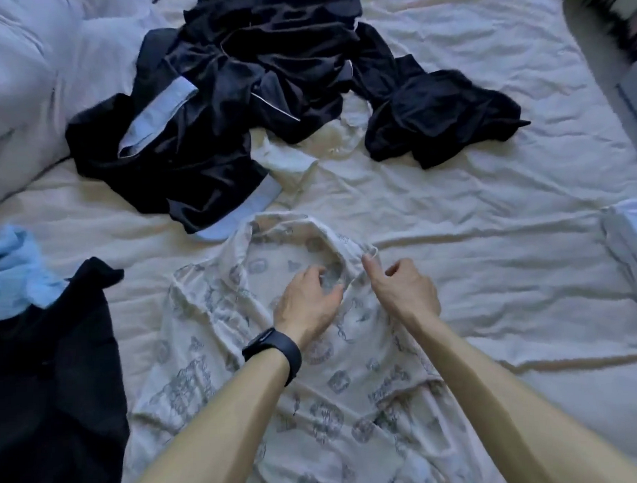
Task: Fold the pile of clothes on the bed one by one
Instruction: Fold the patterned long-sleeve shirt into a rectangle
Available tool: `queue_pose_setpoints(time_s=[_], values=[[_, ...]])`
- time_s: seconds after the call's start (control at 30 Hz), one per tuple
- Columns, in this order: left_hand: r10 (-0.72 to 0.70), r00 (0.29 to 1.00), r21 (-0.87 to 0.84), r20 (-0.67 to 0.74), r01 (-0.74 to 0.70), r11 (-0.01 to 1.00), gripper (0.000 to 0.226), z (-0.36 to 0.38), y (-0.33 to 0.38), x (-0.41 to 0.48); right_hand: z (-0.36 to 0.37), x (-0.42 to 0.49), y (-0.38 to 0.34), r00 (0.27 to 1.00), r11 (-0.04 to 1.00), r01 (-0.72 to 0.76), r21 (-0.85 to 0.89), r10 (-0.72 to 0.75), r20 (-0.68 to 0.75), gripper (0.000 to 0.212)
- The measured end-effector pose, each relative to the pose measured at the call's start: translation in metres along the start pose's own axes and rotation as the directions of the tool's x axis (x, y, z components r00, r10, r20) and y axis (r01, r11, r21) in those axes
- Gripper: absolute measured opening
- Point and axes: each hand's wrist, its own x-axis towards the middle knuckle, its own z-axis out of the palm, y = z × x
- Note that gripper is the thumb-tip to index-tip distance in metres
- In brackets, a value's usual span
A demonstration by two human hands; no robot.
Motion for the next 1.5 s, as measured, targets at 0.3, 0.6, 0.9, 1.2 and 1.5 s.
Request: queue_pose_setpoints(time_s=[0.3, 0.6, 0.9, 1.2, 1.5], values=[[-0.145, 0.984, 0.006, -0.100, 0.147, 0.989, 0.024, 0.027, 0.023, 0.058, -0.031, 0.079, -0.004, 0.987, 0.991, 0.087, -0.104, -0.071, 0.147, 0.066], [-0.226, 0.972, -0.223, -0.071, 0.205, 0.953, 0.024, 0.030, 0.034, 0.047, -0.025, 0.073, 0.039, 0.973, 0.962, 0.021, 0.272, -0.082, 0.214, 0.050], [-0.177, 0.981, -0.063, -0.081, 0.172, 0.983, 0.030, 0.035, 0.040, 0.045, -0.036, 0.082, 0.019, 0.958, 0.994, 0.113, 0.007, -0.110, 0.266, 0.033], [0.095, 0.887, 0.205, -0.452, -0.001, 0.979, 0.053, 0.052, 0.049, 0.035, -0.051, 0.095, 0.038, 0.977, 0.984, 0.070, 0.164, -0.101, 0.186, 0.047], [0.116, 0.987, 0.581, 0.112, -0.160, 0.798, 0.045, 0.056, 0.121, 0.070, -0.036, -0.039, 0.138, 0.781, 0.819, -0.485, 0.306, 0.248, 0.574, 0.069]])
